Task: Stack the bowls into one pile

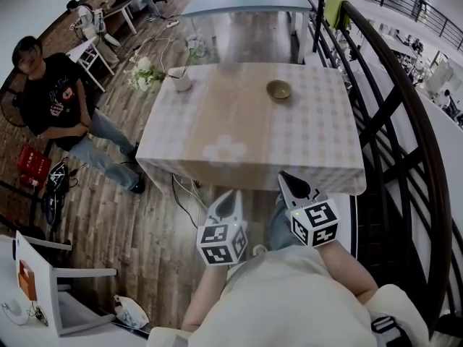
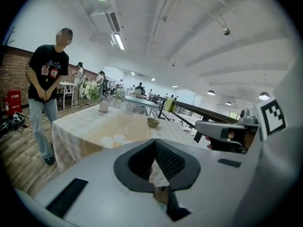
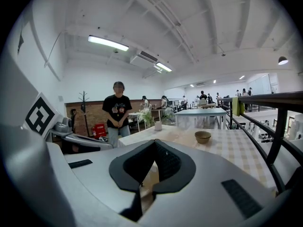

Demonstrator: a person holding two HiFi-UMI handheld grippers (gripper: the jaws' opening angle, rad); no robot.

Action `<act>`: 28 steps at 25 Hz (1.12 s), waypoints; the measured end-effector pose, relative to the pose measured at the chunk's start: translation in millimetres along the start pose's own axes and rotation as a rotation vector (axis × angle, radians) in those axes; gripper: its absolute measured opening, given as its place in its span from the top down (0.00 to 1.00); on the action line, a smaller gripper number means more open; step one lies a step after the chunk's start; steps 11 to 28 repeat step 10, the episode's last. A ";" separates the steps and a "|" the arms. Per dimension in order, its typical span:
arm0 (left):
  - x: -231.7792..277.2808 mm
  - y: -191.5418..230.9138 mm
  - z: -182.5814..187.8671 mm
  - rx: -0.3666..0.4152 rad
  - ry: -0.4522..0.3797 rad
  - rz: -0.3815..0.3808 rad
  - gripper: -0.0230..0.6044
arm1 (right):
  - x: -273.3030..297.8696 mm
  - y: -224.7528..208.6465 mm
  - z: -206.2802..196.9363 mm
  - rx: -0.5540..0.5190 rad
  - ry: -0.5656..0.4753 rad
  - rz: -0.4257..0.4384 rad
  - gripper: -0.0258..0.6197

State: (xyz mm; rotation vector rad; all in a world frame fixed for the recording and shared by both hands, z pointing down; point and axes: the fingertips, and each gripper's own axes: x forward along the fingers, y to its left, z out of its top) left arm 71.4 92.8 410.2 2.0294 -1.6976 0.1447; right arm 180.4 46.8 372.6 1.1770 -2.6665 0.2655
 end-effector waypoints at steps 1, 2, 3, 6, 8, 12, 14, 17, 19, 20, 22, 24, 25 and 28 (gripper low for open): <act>-0.2 0.8 0.3 -0.002 0.000 0.003 0.96 | 0.6 0.3 0.4 0.002 0.000 0.003 0.96; -0.4 1.6 0.6 -0.004 0.001 0.006 0.96 | 1.2 0.6 0.9 0.003 0.000 0.005 0.96; -0.6 2.3 0.9 -0.006 0.001 0.008 0.96 | 1.6 1.0 1.5 0.003 0.000 0.007 0.96; -1.7 3.8 1.3 -0.014 0.002 0.011 0.96 | 3.1 2.9 2.4 0.002 0.003 0.012 0.96; -2.2 4.5 1.1 -0.016 0.002 0.011 0.96 | 4.3 4.2 2.3 0.006 0.003 0.015 0.96; -2.4 5.1 1.0 -0.017 0.003 0.010 0.96 | 5.6 5.0 2.8 0.009 0.001 0.017 0.96; -2.4 5.1 1.0 -0.017 0.003 0.010 0.96 | 5.6 5.0 2.8 0.009 0.001 0.017 0.96; -2.4 5.1 1.0 -0.017 0.003 0.010 0.96 | 5.6 5.0 2.8 0.009 0.001 0.017 0.96; -2.4 5.1 1.0 -0.017 0.003 0.010 0.96 | 5.6 5.0 2.8 0.009 0.001 0.017 0.96; -2.4 5.1 1.0 -0.017 0.003 0.010 0.96 | 5.6 5.0 2.8 0.009 0.001 0.017 0.96; -2.4 5.1 1.0 -0.017 0.003 0.010 0.96 | 5.6 5.0 2.8 0.009 0.001 0.017 0.96; -2.4 5.1 1.0 -0.017 0.003 0.010 0.96 | 5.6 5.0 2.8 0.009 0.001 0.017 0.96; -2.4 5.1 1.0 -0.017 0.003 0.010 0.96 | 5.6 5.0 2.8 0.009 0.001 0.017 0.96; -2.4 5.1 1.0 -0.017 0.003 0.010 0.96 | 5.6 5.0 2.8 0.009 0.001 0.017 0.96</act>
